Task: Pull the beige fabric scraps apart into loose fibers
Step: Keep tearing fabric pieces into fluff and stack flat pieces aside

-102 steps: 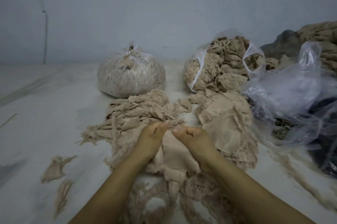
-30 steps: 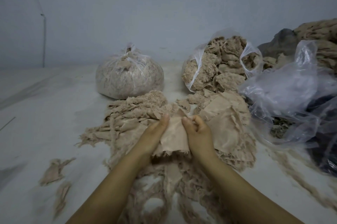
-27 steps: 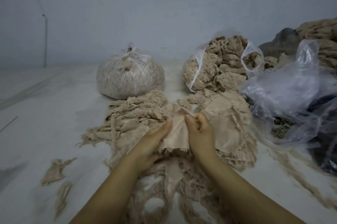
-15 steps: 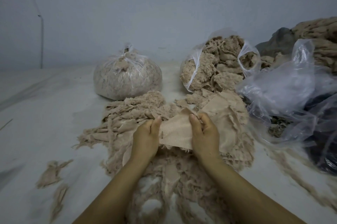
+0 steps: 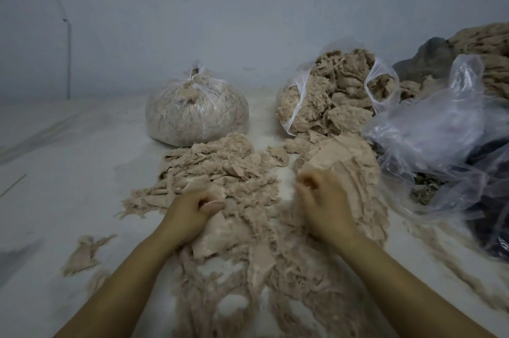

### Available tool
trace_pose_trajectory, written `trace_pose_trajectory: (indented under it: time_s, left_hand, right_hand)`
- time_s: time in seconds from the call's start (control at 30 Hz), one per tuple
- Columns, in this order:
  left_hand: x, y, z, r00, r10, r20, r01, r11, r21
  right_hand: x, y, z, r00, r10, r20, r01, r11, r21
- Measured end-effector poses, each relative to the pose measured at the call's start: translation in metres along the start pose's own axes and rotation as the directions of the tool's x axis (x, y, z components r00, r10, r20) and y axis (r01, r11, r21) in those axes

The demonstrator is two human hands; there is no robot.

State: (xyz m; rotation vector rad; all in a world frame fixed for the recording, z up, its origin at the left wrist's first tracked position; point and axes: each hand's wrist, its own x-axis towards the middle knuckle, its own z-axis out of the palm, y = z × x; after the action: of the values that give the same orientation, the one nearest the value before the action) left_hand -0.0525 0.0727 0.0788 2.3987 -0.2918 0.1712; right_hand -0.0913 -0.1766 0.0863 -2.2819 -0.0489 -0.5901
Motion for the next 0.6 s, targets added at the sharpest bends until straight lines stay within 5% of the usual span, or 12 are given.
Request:
trace_pose_trajectory:
  time_s: [0.1,0.23,0.33,0.43,0.53,0.6]
  left_hand:
    - [0.0,0.019,-0.003,0.999,0.042,0.003,-0.038,0.933,-0.359]
    - [-0.001,0.035,-0.001,0.998,-0.046,0.031,0.055,0.782,-0.621]
    - [-0.004,0.035,0.005,0.995,-0.104,0.0,0.076,0.72,-0.69]
    - [-0.007,0.031,0.01,0.994,-0.111,0.026,0.093,0.664,-0.742]
    - [-0.007,0.034,0.013,0.982,-0.105,0.157,0.187,0.431,-0.883]
    - [-0.005,0.038,0.017,0.968,-0.13,0.214,0.249,0.424,-0.871]
  right_hand:
    - [-0.011,-0.03,0.022,0.935,0.026,0.353,-0.153,0.929,0.338]
    - [-0.017,-0.051,0.047,0.799,0.169,0.577,-0.514,0.69,0.509]
    - [-0.013,-0.053,0.058,0.771,0.336,0.54,-0.636,0.422,0.646]
    - [-0.008,-0.05,0.055,0.756,0.46,0.465,-0.623,0.292,0.726]
    - [-0.009,-0.048,0.054,0.792,0.444,0.419,-0.574,0.308,0.759]
    - [-0.012,-0.048,0.054,0.86,0.368,0.353,-0.492,0.413,0.767]
